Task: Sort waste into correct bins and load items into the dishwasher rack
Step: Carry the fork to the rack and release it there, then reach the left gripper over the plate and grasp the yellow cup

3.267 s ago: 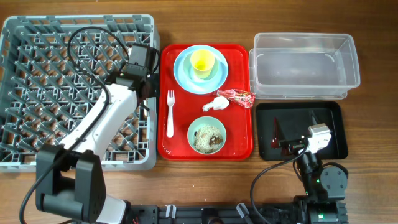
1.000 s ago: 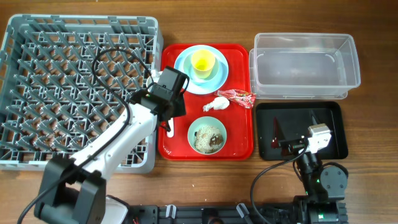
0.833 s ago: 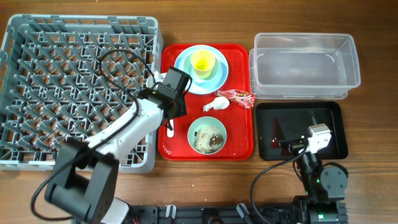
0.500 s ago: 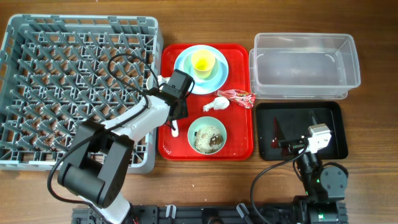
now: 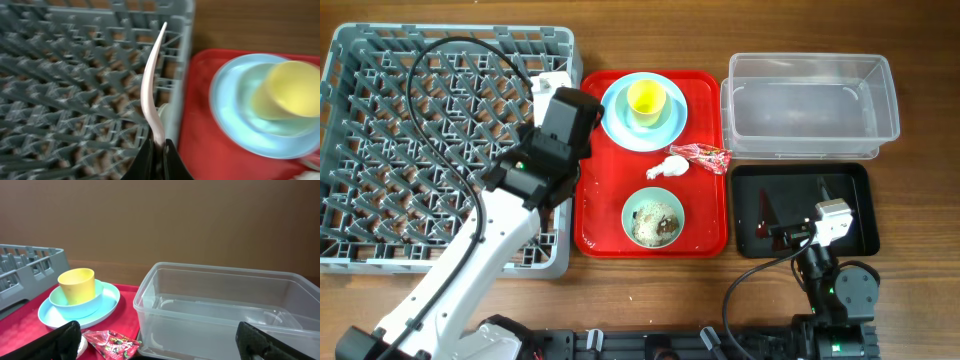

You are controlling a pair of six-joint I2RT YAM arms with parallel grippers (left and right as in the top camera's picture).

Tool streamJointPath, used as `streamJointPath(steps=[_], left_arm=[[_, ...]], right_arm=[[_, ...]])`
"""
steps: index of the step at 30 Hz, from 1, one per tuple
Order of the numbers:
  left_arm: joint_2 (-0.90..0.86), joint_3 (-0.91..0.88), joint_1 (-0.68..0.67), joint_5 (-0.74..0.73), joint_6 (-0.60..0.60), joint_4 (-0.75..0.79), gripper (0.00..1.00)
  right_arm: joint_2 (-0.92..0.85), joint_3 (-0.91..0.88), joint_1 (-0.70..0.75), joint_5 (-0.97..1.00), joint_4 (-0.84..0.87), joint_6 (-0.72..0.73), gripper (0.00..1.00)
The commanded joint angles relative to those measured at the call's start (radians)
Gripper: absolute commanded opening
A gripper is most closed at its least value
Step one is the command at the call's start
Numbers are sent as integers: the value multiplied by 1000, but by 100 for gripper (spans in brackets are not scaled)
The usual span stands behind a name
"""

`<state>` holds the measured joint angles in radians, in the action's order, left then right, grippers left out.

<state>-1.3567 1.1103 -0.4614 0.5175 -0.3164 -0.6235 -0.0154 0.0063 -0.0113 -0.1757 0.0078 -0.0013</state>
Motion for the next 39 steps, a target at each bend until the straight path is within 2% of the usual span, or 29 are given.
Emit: streamJointPath(steps=[1, 6, 11, 12, 13, 14, 18, 20, 21, 22, 23, 25, 28, 30, 32, 36, 39], left_arm=[[-85, 3, 84, 45, 51, -19, 4], [-229, 3, 142, -107, 51, -20, 4], [-237, 3, 142, -188, 51, -25, 4], [-237, 3, 142, -188, 51, -29, 13], [-237, 3, 142, -188, 51, -32, 40], [-237, 3, 142, -188, 51, -32, 41], [-165, 3, 142, -216, 47, -26, 41], [-76, 3, 142, -350, 47, -16, 41], [-10, 3, 142, -462, 17, -9, 41], [23, 3, 142, -510, -17, -7, 40], [61, 3, 142, -573, -63, 10, 33], [82, 45, 142, -695, -97, 11, 29], [-25, 277, 144, -703, -93, -156, 29], [-248, 632, 144, -703, -84, -367, 29], [-395, 777, 143, -704, -85, -397, 29], [-623, 813, 103, -703, -89, -302, 34], [-731, 812, 71, -695, -89, -240, 33]], right_arm=[[8, -1, 3, 6, 5, 4, 100], [8, -1, 3, 6, 5, 4, 100], [8, -1, 3, 6, 5, 4, 100], [8, -1, 3, 6, 5, 4, 100], [8, -1, 3, 6, 5, 4, 100], [8, -1, 3, 6, 5, 4, 100], [8, -1, 3, 6, 5, 3, 100], [8, -1, 3, 6, 5, 3, 100], [8, -1, 3, 6, 5, 4, 100], [8, -1, 3, 6, 5, 4, 100], [8, -1, 3, 6, 5, 4, 100], [8, -1, 3, 6, 5, 4, 100], [8, -1, 3, 6, 5, 4, 100], [8, -1, 3, 6, 5, 3, 100], [8, -1, 3, 6, 5, 4, 100], [8, -1, 3, 6, 5, 3, 100], [8, -1, 3, 6, 5, 4, 100]])
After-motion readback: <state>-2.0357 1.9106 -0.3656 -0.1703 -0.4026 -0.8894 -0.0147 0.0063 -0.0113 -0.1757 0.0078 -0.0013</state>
